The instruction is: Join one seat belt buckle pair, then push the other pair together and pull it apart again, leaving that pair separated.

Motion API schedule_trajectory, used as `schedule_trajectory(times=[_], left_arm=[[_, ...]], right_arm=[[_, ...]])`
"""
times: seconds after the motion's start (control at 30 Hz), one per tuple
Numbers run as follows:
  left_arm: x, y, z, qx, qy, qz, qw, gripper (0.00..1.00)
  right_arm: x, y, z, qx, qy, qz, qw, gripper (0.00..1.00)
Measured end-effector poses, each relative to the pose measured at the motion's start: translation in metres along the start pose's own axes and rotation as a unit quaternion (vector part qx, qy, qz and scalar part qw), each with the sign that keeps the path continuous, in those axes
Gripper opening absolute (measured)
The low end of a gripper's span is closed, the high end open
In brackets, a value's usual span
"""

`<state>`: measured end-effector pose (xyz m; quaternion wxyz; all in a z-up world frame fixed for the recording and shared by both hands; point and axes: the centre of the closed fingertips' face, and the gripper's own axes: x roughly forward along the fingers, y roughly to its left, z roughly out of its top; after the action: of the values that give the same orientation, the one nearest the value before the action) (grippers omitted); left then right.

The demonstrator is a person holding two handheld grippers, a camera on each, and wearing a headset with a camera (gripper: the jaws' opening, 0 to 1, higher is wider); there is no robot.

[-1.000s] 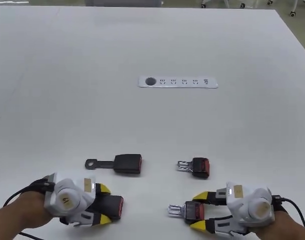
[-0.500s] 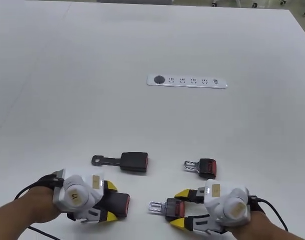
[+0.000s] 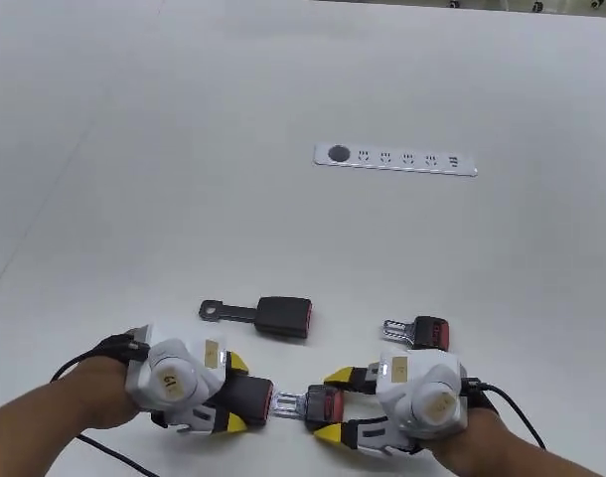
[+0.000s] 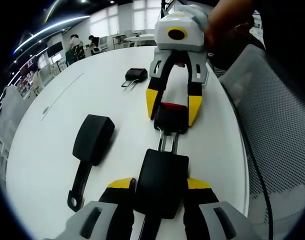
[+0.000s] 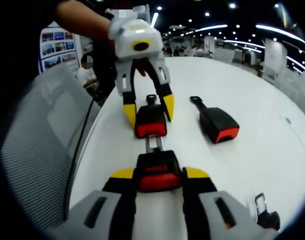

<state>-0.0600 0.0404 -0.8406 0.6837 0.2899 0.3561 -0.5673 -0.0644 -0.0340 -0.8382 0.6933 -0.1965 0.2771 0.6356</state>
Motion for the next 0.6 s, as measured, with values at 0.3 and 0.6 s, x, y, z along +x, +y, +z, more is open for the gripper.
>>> schedule_trajectory(times=[0.3,0.6], left_arm=[[0.001,-0.001,0.0,0.013,0.004,-0.005,0.9999,0.38],[0.004,-0.001,0.004,0.024,0.006,-0.01,0.9996,0.37]], right_arm=[[0.001,-0.002,0.001,-0.002,-0.001,0.0,1.0,0.35],[0.011,0.001,0.008,-0.003,0.008,-0.008,0.9999,0.35]])
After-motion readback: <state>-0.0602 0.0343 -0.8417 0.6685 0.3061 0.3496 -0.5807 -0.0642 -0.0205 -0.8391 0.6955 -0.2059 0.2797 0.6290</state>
